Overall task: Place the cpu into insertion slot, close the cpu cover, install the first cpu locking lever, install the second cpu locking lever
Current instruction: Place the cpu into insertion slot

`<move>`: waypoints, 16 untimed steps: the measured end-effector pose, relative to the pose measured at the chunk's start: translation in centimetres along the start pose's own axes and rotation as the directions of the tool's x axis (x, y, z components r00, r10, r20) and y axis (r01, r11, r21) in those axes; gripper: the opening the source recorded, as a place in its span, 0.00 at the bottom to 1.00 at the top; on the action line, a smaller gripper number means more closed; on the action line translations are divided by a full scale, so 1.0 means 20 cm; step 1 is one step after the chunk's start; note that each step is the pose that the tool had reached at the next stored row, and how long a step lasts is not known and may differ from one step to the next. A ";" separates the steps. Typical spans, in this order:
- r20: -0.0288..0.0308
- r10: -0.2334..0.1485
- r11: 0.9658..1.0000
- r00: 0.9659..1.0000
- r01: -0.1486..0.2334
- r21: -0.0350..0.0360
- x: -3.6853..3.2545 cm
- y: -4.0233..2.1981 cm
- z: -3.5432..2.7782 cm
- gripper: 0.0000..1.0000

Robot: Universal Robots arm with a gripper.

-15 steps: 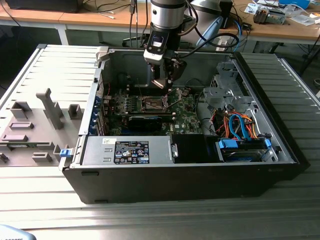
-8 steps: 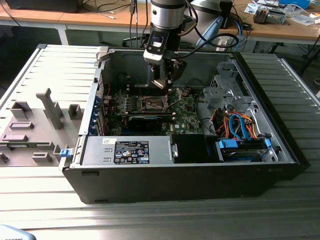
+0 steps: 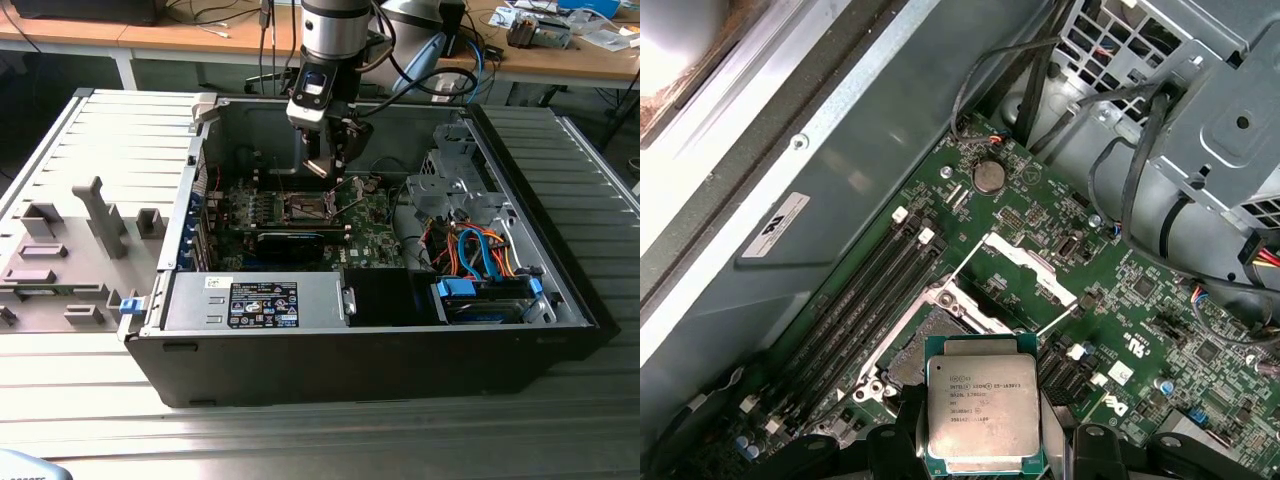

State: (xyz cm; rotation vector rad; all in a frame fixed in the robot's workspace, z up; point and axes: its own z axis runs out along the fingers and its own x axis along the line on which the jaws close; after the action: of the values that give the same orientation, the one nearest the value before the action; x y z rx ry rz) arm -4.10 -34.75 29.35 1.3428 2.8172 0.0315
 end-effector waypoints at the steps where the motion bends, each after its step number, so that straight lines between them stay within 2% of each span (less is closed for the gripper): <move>1: 0.000 0.001 1.000 1.000 -0.001 0.000 0.000 0.000 0.001 0.55; 16: 0.000 0.012 1.000 1.000 -0.012 0.000 0.000 0.000 0.006 0.55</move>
State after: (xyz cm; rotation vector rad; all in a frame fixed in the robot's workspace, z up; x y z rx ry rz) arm -4.10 -34.75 29.24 1.3598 2.8088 0.0313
